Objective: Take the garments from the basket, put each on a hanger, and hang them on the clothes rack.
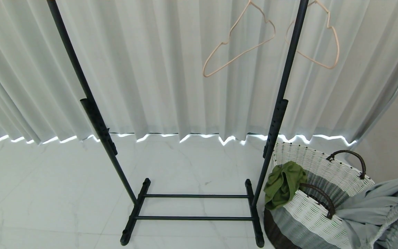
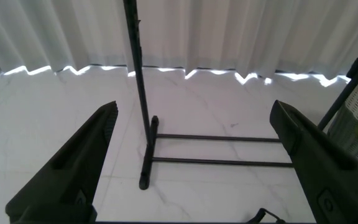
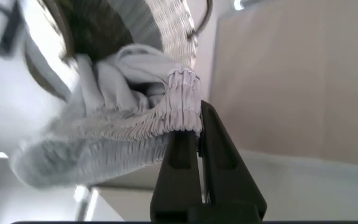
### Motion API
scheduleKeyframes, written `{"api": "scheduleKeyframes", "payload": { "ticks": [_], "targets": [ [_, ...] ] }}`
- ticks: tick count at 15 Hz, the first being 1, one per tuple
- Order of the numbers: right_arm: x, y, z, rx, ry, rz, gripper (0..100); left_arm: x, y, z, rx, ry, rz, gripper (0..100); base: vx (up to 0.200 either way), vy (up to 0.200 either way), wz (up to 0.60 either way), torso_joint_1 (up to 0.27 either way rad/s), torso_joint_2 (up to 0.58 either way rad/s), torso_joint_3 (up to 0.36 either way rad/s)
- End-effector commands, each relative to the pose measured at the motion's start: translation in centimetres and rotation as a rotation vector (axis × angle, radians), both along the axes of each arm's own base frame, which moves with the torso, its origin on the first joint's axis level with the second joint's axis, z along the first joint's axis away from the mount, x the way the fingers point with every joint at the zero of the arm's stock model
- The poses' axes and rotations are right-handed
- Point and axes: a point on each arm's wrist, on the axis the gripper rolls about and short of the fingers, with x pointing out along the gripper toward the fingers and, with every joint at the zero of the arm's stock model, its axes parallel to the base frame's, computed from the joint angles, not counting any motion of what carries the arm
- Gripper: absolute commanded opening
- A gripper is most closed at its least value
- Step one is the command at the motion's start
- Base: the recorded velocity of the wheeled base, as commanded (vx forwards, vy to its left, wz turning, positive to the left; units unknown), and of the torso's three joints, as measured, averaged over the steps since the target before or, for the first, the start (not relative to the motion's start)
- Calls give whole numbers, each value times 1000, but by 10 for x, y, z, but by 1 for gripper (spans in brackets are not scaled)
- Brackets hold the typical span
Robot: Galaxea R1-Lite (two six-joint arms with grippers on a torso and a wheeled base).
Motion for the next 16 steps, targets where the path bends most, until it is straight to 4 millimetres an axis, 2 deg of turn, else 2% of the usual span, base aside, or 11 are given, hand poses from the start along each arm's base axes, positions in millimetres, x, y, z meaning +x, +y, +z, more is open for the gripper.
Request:
{"api": "scheduleKeyframes", "payload": {
  "ticks": [1,4,11,13,16],
  "targets": [
    [1,0,1,5,-13,-2,0,0,0,0,-5,0,0,100,0,0,0,0,0,0],
    [0,0,3,5,-31,-1,0,0,0,0,-3,0,0,100,0,0,0,0,0,0],
    [-1,0,7,19,-49,-7,0,0,0,0,-3,0,0,100,0,200,0,2,2,4],
    [-2,0,8,33,-60,-15,0,0,0,0,-5,0,0,100,0,0,0,0,0,0],
    [-7,1,20,33,-113,-10,0,0,0,0,-5,0,0,100,0,0,0,0,0,0]
  ]
}}
